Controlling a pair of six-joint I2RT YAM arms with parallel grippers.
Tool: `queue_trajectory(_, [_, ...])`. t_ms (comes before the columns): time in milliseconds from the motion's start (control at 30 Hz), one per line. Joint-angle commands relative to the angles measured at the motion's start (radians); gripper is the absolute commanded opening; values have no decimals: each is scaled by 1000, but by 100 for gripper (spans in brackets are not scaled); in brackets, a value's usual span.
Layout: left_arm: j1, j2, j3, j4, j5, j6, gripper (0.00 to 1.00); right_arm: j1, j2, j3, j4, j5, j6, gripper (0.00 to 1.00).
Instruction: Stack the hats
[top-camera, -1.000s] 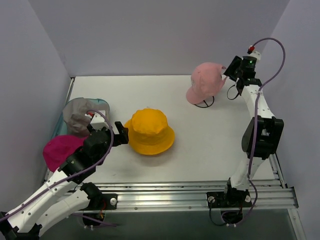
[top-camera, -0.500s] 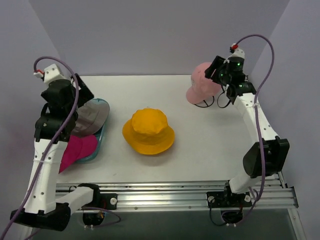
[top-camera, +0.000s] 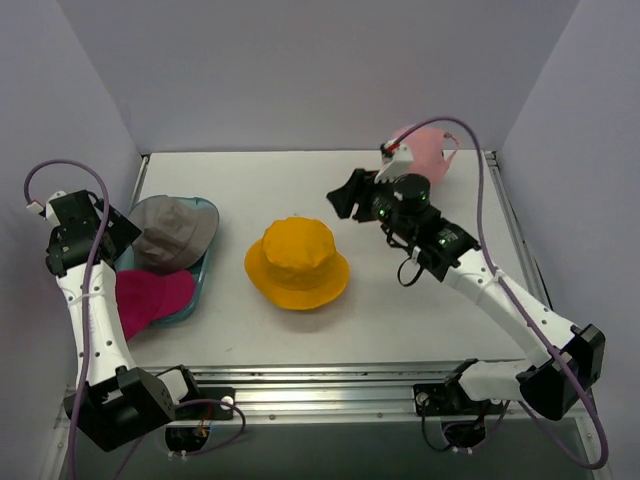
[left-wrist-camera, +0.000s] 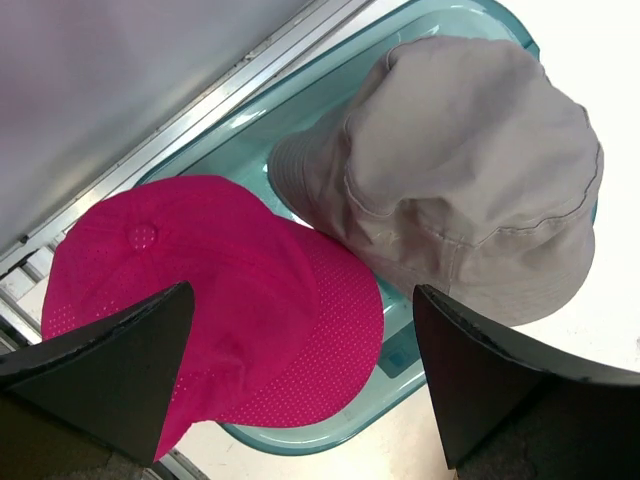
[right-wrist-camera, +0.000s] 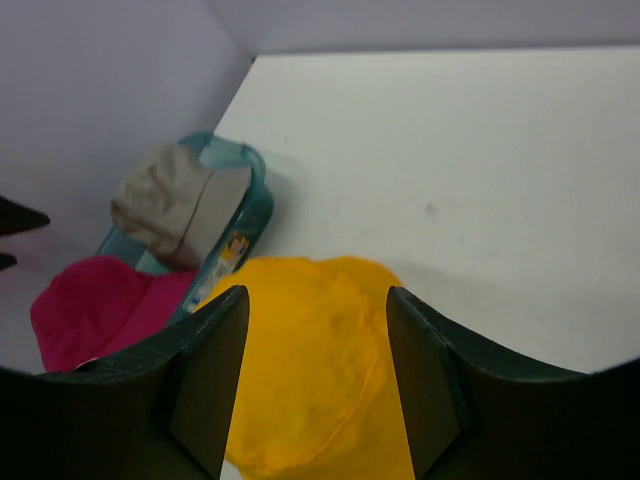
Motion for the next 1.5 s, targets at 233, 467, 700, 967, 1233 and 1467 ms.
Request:
queue_trajectory(233, [36,-59,-120,125,79,59,100,281,-127,-244,94,174,47,52])
queue_trajectory(467, [33,-18,-170,368,375,119,100,344,-251,-342,90,186,8,52])
queue_trajectory(700, [4,50,-133,463,438,217,100,344,-329,-439,188,136,7,53])
queue_trajectory(967, [-71,128,-131,492,395,314,100,345,-332,-420,159,151,-15,53])
queue_trajectory(1233, [-74,218,-87,486,404,329,90,345,-308,-414,159,139,-19,53])
queue_trajectory(1467, [-84,254,-67,503,470,329,58,345,-305,-416,157,145,-25,53])
